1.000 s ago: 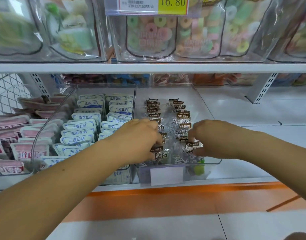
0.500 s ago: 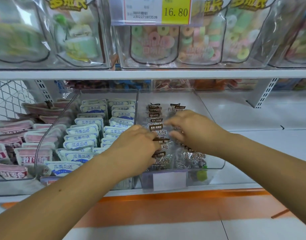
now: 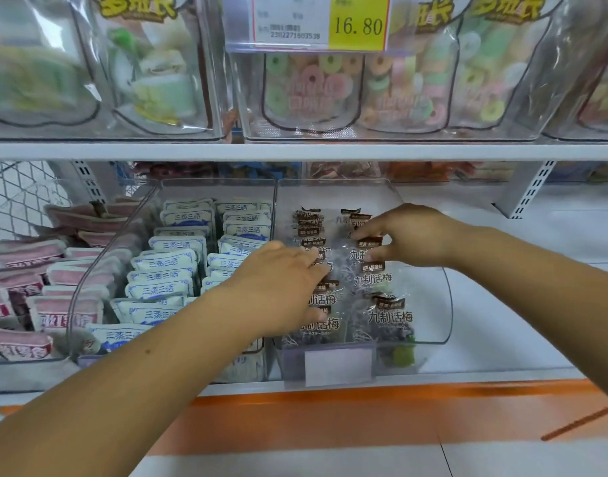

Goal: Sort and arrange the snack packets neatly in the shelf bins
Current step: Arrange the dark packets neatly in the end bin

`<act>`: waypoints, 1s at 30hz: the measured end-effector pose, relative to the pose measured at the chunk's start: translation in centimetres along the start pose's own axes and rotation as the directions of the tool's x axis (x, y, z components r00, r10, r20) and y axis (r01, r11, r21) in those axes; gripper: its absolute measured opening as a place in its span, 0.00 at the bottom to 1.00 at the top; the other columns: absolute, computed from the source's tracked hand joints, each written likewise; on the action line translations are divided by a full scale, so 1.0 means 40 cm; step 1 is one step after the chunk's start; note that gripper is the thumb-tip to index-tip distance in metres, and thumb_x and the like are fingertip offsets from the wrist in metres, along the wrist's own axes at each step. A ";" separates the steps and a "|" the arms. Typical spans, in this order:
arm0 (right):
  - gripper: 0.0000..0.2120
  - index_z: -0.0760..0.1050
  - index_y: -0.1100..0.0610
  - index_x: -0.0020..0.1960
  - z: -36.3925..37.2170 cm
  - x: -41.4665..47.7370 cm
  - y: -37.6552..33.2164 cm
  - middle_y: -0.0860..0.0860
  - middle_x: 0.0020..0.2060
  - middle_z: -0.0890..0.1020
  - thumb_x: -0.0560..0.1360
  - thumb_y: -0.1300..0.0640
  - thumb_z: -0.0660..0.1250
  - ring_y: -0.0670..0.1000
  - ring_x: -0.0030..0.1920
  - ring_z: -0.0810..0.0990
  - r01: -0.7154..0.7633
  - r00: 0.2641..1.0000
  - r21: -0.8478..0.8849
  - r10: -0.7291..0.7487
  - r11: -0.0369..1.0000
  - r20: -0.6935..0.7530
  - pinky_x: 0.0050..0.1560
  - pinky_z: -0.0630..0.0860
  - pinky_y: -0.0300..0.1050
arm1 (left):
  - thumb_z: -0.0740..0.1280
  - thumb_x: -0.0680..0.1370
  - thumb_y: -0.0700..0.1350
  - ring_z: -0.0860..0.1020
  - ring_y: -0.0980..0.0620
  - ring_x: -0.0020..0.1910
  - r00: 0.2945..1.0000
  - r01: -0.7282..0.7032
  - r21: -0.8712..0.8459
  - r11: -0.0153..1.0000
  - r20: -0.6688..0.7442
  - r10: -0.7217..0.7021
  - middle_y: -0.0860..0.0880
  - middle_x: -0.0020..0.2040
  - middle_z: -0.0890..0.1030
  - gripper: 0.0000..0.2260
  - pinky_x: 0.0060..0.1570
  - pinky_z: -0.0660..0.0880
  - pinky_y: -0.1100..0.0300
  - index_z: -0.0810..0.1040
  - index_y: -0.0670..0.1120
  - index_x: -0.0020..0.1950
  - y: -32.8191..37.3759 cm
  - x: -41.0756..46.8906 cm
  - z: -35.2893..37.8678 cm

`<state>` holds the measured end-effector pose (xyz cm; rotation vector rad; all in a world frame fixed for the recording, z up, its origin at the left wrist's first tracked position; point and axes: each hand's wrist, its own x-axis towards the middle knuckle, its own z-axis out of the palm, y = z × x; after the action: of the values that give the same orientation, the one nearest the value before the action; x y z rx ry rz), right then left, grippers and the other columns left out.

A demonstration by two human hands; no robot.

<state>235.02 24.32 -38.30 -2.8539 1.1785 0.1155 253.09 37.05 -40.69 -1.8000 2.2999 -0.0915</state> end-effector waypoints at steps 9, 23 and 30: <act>0.06 0.80 0.49 0.51 0.024 0.034 -0.024 0.49 0.51 0.82 0.76 0.53 0.65 0.54 0.52 0.79 -0.043 0.999 -0.202 0.041 0.978 -0.012 0.52 0.78 0.48 | 0.54 0.78 0.67 0.70 0.49 0.67 0.992 -0.071 0.084 0.994 0.108 0.061 0.53 0.72 0.69 0.27 0.67 0.59 0.51 0.65 0.56 0.73 -0.017 0.021 -0.003; 0.07 0.79 0.60 0.50 0.051 0.052 -0.015 0.56 0.50 0.77 0.76 0.57 0.65 0.57 0.50 0.76 -0.048 0.997 -0.221 0.034 0.974 -0.065 0.48 0.74 0.46 | 0.51 0.75 0.71 0.49 0.47 0.78 0.993 0.038 0.075 0.996 0.107 -0.046 0.46 0.80 0.45 0.38 0.75 0.48 0.50 0.44 0.54 0.79 -0.006 0.043 0.000; 0.25 0.59 0.56 0.75 0.041 -0.072 -0.058 0.57 0.73 0.66 0.82 0.46 0.54 0.58 0.71 0.66 -0.098 0.995 -0.209 0.097 0.973 -0.014 0.71 0.59 0.50 | 0.56 0.76 0.68 0.46 0.50 0.78 0.997 0.052 -0.022 0.998 0.062 -0.051 0.47 0.80 0.45 0.38 0.74 0.41 0.54 0.48 0.51 0.80 -0.001 -0.019 -0.020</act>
<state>234.53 28.11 -39.65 -2.9729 1.3862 0.2529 253.15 37.71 -39.79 -1.8473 2.2221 -0.0177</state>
